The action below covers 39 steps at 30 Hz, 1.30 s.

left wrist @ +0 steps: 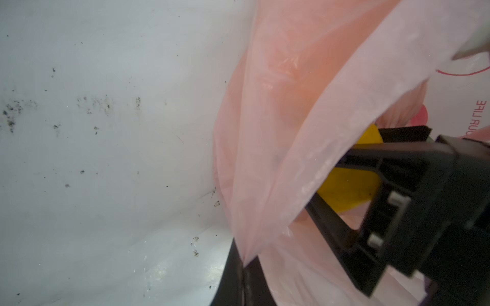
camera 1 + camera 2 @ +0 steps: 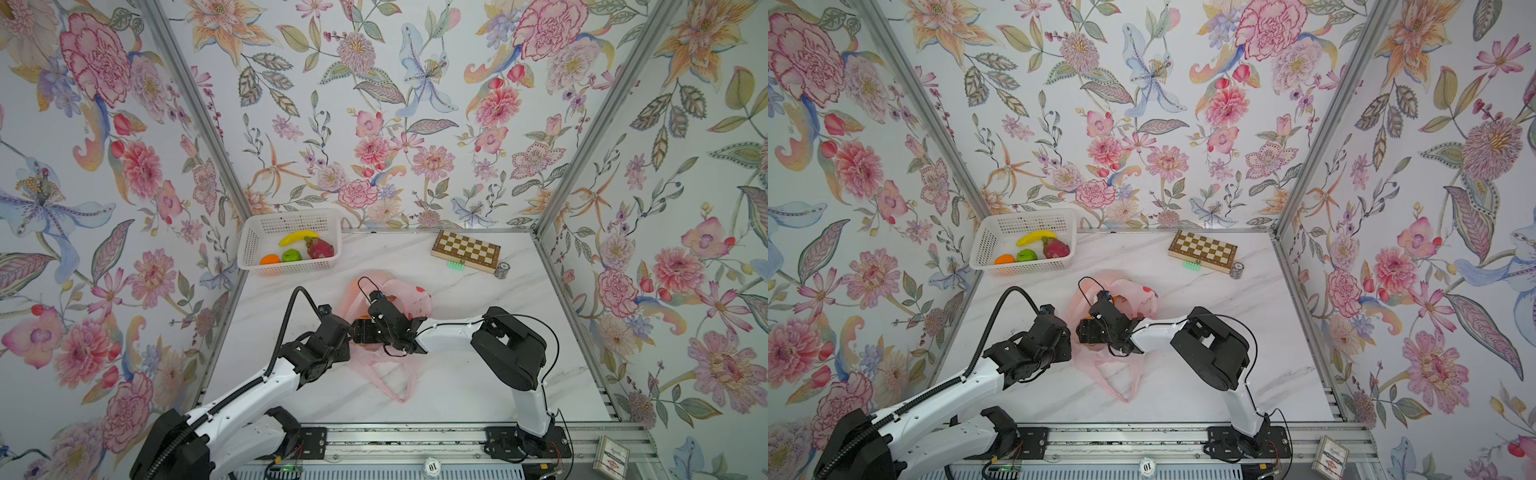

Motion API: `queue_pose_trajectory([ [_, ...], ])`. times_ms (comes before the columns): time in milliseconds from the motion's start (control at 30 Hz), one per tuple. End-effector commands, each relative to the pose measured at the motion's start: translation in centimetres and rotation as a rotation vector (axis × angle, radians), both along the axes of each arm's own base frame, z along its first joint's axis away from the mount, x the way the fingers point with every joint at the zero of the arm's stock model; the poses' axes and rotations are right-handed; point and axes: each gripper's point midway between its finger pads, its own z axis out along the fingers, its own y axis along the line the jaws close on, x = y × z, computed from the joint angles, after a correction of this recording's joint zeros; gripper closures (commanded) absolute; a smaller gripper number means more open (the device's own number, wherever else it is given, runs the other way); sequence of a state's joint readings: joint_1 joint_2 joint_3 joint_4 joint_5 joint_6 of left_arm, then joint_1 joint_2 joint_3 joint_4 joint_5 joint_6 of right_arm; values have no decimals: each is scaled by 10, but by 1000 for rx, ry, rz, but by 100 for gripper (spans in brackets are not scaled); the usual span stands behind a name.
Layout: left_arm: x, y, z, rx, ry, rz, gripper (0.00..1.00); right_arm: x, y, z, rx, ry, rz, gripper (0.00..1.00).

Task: Untie the knot of the plastic bag and take out the fruit
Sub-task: Pick up the fruit from the plastic bag.

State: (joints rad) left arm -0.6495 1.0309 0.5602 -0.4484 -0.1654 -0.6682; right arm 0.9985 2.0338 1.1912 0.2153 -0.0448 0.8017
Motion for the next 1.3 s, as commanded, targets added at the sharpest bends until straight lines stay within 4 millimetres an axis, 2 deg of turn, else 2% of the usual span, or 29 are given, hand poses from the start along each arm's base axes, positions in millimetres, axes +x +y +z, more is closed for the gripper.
queue_pose_trajectory([
  [0,0,7,-1,18,-13,28,95,2,-1,17,35,-14,-7,24],
  [200,8,5,9,14,-38,29,94,-5,-15,40,56,-44,-19,31],
  [533,16,1,17,17,-64,12,92,-17,-41,76,103,-90,-54,32],
  [733,22,-5,25,12,-90,-18,88,-16,-54,114,174,-129,-76,32],
  [833,27,-9,32,6,-107,-30,83,-13,-62,136,216,-154,-88,33],
  [933,34,-14,44,-11,-142,-36,78,-9,-72,159,265,-180,-110,33],
  [1067,50,-27,69,-58,-238,-64,68,0,-90,191,324,-225,-151,34],
  [1133,57,-36,88,-88,-307,-99,60,6,-102,205,349,-241,-178,34],
  [1167,60,-42,99,-108,-348,-131,52,9,-108,212,360,-245,-192,33],
  [1267,63,-68,136,-184,-500,-284,40,16,-124,225,390,-242,-224,34],
])
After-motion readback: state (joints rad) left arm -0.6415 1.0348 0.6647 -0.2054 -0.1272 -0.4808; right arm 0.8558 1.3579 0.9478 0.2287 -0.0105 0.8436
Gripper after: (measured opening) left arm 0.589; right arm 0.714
